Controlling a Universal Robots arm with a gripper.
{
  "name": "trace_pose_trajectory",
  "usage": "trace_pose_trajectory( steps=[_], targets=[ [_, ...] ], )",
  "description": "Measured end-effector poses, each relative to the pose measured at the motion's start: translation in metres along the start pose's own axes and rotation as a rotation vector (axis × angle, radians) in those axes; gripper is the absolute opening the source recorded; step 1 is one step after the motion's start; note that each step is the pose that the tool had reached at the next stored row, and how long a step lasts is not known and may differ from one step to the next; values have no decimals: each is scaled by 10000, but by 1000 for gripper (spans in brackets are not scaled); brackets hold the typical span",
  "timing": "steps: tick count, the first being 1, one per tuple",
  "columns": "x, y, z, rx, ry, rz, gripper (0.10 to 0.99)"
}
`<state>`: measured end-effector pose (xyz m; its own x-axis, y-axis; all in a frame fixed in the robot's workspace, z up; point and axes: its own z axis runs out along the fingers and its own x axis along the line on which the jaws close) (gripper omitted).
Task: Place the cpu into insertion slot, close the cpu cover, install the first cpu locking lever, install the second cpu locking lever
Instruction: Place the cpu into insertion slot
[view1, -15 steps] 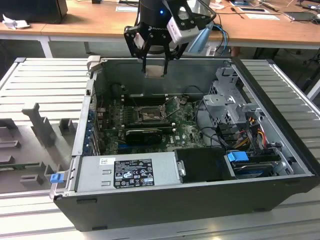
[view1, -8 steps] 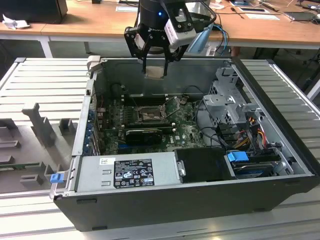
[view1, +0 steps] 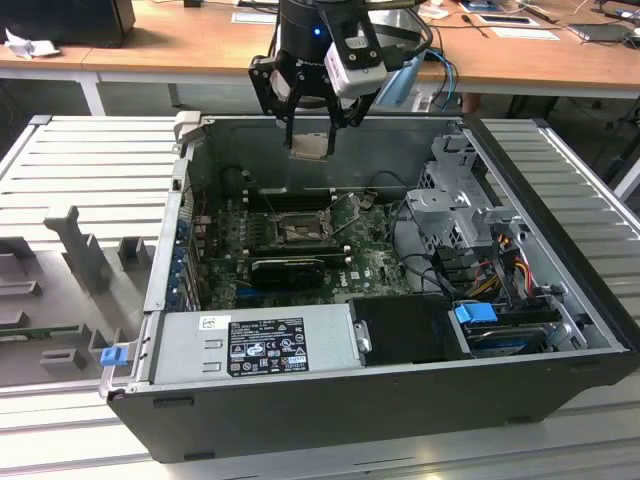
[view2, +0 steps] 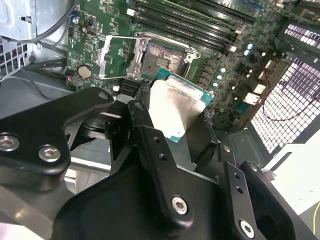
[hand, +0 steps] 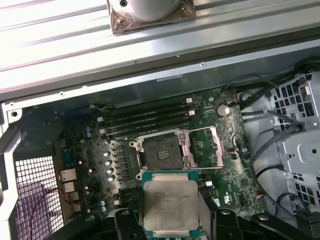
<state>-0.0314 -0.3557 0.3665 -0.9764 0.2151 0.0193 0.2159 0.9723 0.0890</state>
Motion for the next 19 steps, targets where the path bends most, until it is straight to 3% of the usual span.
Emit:
trace_pose_trajectory(
  steps=[11,16,19],
  targets=[
    [0,-1,3,-22,-111,1241,529],
    [0,-1,8,-40,-189,2113,529],
    [0,-1,14,-56,-262,2932,529]
  ],
)
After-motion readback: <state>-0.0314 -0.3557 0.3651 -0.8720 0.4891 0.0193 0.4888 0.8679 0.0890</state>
